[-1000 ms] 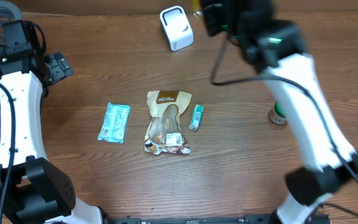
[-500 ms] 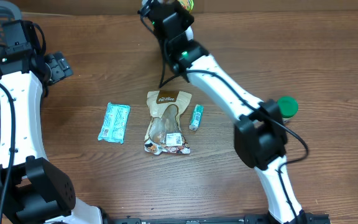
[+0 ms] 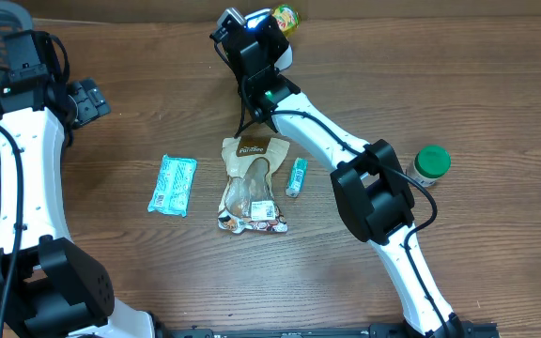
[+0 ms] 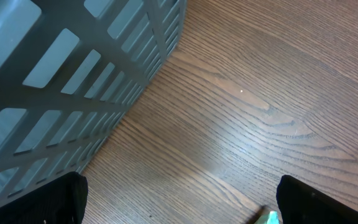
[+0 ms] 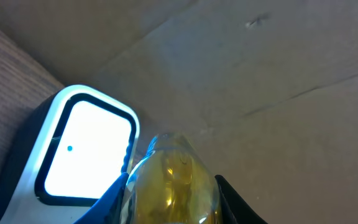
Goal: Scan the item barcode
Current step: 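Hold the yellow bottle in front of the white scanner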
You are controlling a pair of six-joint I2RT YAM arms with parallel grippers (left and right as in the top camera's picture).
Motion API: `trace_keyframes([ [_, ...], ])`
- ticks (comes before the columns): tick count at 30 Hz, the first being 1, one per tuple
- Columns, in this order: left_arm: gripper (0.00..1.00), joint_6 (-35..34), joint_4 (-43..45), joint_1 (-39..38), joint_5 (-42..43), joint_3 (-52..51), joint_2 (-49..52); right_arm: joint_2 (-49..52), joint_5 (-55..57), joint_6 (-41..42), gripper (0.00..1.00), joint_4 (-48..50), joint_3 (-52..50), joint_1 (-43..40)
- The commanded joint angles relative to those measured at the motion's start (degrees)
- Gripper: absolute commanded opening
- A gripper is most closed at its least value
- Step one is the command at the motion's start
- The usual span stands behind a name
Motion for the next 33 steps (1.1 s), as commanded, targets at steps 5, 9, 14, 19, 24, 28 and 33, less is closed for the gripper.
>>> trace_keyframes([
  [5, 1.00, 0.66, 0.15, 0.52, -0.74, 1.01, -0.52, 0.00, 0.07, -0.15, 0.04, 0.92, 0.52, -0.11],
  [9, 1.00, 0.68, 0.15, 0.52, -0.74, 1.01, -0.52, 0.26, -0.15, -0.13, 0.04, 0.94, 0.52, -0.09],
  [14, 0.99, 0.66, 0.15, 0.52, -0.74, 1.01, -0.52, 1.73, -0.04, -0.17, 0.04, 0.50, 0.52, -0.09],
  [19, 1.00, 0.68, 0.15, 0.52, -0.72, 1.01, -0.52, 2.27, 0.76, -0.15, 0.04, 0.59, 0.55, -0.09],
  [24, 1.00, 0.66, 0.15, 0.52, -0.74, 1.01, -0.52, 1.20, 3.50, -0.15, 0.04, 1.81, 0.70, 0.02],
  [28, 1.00, 0.68, 0.15, 0.52, -0.74, 1.01, -0.52, -1.86, 8.31, 0.11, 0.04, 1.79, 0.70, 0.00],
  [33, 1.00, 0.66, 0.15, 0.52, -0.72, 1.01, -0.52, -7.50, 15.47, 3.43, 0.04, 0.79, 0.70, 0.07],
])
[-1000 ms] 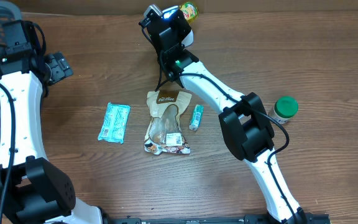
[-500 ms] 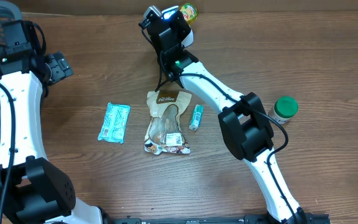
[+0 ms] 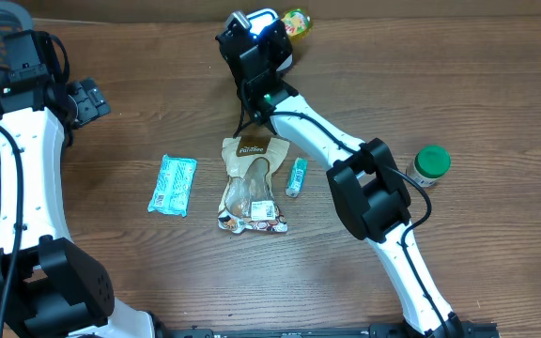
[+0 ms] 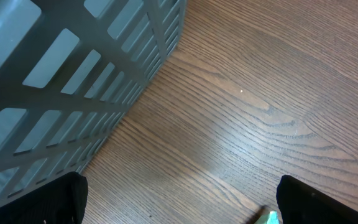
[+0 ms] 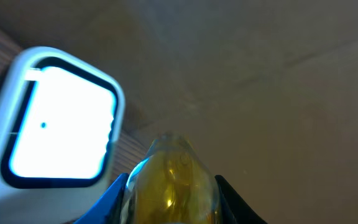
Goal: Scan the item barcode
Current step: 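Hold the yellow bottle in front of the white scanner, then carry the bottle right and set it upright beside the jar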
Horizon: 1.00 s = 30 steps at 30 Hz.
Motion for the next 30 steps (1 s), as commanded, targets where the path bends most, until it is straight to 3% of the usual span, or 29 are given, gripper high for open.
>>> trace_keyframes([
  [1, 0.99, 0.66, 0.15, 0.52, -0.76, 1.01, -0.52, -10.21, 8.35, 4.07, 0.03, -1.07, 0.70, 0.09],
  [7, 0.99, 0.68, 0.15, 0.52, -0.74, 1.01, -0.52, -19.39, 6.56, 19.17, 0.03, -22.32, 0.70, 0.04],
  [12, 1.00, 0.68, 0.15, 0.52, -0.76, 1.01, -0.52, -26.93, -5.20, 35.82, 0.04, -43.65, 0.70, -1.99],
  [15, 1.00, 0.66, 0.15, 0.52, -0.76, 1.01, -0.52, -30.51, -17.81, 44.04, 0.04, -54.27, 0.70, -6.91],
  [22, 1.00, 0.66, 0.15, 0.52, -0.76, 1.01, -0.52, -29.94, -40.89, 47.30, 0.04, -65.61, 0.13, -21.79],
  [30, 1.00, 0.66, 0.15, 0.52, -0.76, 1.01, -0.52, -26.53, -49.46, 47.32, 0.04, -73.11, -1.11, -34.73],
])
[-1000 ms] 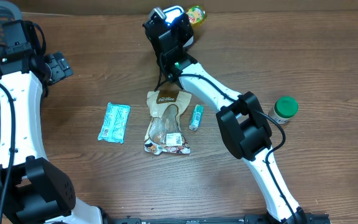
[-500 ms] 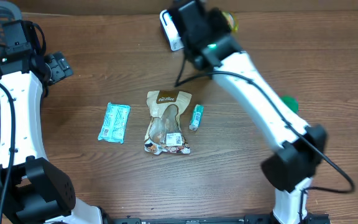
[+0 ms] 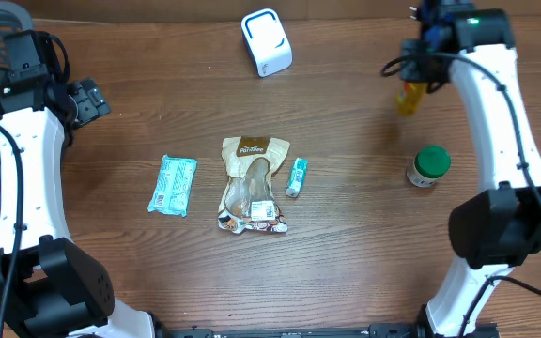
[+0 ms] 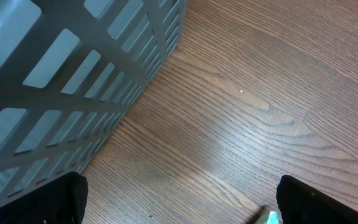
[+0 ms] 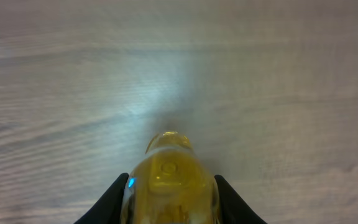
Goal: Scan the item barcode
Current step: 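Carry the bottle right and set it upright beside the jar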
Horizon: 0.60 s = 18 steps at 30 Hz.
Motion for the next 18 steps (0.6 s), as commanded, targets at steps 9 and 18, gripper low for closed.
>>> trace_keyframes([
  [9, 1.00, 0.68, 0.13, 0.52, -0.72, 1.01, -0.52, 3.32, -7.34, 1.33, 0.08, 0.22, -7.52, -9.70],
  [18, 1.00, 0.68, 0.11, 0.52, -0.74, 1.01, -0.52, 3.32, -6.71, 2.80, 0.14, 8.20, -12.59, -11.45],
])
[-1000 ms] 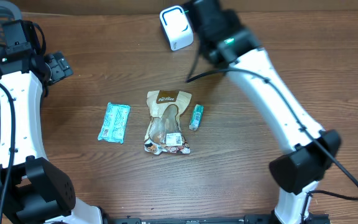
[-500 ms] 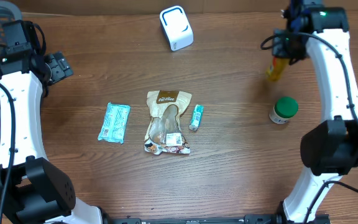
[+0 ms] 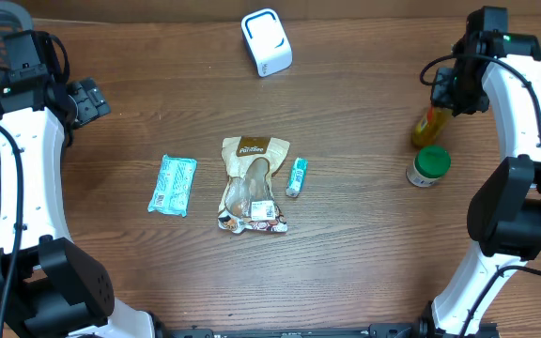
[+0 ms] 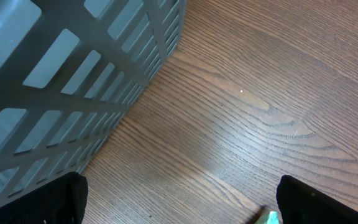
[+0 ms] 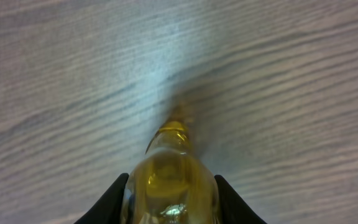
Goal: Scan the item barcode
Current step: 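Carry the bottle right and set it upright beside the jar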
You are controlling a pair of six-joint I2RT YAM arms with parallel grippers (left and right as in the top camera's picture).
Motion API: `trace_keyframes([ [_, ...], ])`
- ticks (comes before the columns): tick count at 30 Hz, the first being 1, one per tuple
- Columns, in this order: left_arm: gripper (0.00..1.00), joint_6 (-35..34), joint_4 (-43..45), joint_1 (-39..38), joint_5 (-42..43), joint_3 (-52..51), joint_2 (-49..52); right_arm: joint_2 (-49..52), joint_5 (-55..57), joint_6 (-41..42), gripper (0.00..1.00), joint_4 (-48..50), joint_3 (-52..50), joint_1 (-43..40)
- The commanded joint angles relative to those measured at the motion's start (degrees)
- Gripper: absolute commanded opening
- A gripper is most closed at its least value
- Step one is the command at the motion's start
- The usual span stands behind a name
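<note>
My right gripper (image 3: 452, 92) is shut on a yellow bottle (image 3: 427, 126) at the right side of the table, just above a green-capped jar (image 3: 429, 165). In the right wrist view the yellow bottle (image 5: 169, 177) fills the space between the two black fingers (image 5: 110, 198), its bottom end at or just above the wood. The white barcode scanner (image 3: 267, 42) stands at the far middle. My left gripper (image 3: 85, 99) hangs open near the far left, with nothing between its fingers (image 4: 67, 198).
A grey slatted basket (image 4: 61, 68) stands at the far left. In the middle lie a teal packet (image 3: 173, 185), a brown snack pouch (image 3: 251, 185) and a small teal tube (image 3: 296, 176).
My right gripper has moved with the yellow bottle a little right and nearer, from mid-air at the far right to a spot just above the green-capped jar. The left arm is unchanged.
My right gripper held the yellow bottle close to the white scanner at the far middle, at two moments in slightly different poses. Then it was over the right side with the bottle, away from the scanner. Now the bottle is low beside the jar.
</note>
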Motion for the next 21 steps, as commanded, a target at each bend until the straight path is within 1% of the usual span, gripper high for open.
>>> trace_keyframes([
  [1, 1.00, 0.68, 0.15, 0.52, -0.74, 1.01, -0.52, -0.52, -0.35, 0.90, 0.15, 1.95, -1.51, 0.02],
  [3, 1.00, 0.66, 0.15, 0.52, -0.76, 1.01, -0.52, -0.52, -0.35, 0.90, 0.18, 2.73, -2.08, 0.02],
  [6, 0.99, 0.66, 0.13, 0.52, -0.76, 1.01, -0.52, -0.52, -0.33, 0.92, 0.29, 2.69, -2.08, 0.02],
  [7, 1.00, 0.66, 0.15, 0.52, -0.74, 1.01, -0.52, -0.52, -0.35, 0.92, 0.33, 2.67, -2.08, 0.02],
  [9, 1.00, 0.68, 0.15, 0.52, -0.76, 1.01, -0.52, -0.52, -0.35, 0.90, 0.46, 2.60, -2.08, 0.02],
  [12, 1.00, 0.66, 0.15, 0.52, -0.76, 1.01, -0.52, -0.52, -0.37, 0.92, 0.57, 2.23, -2.08, 0.02],
  [15, 1.00, 0.66, 0.15, 0.52, -0.76, 1.01, -0.52, -0.52, -0.39, 0.94, 0.73, 1.97, -2.08, 0.04],
  [17, 1.00, 0.66, 0.15, 0.52, -0.76, 1.01, -0.52, -0.55, -0.37, 0.92, 0.78, 1.99, -2.08, 0.09],
  [21, 1.00, 0.68, 0.15, 0.52, -0.76, 1.01, -0.52, -1.05, -0.37, 0.98, 0.80, 1.77, -1.90, 0.09],
])
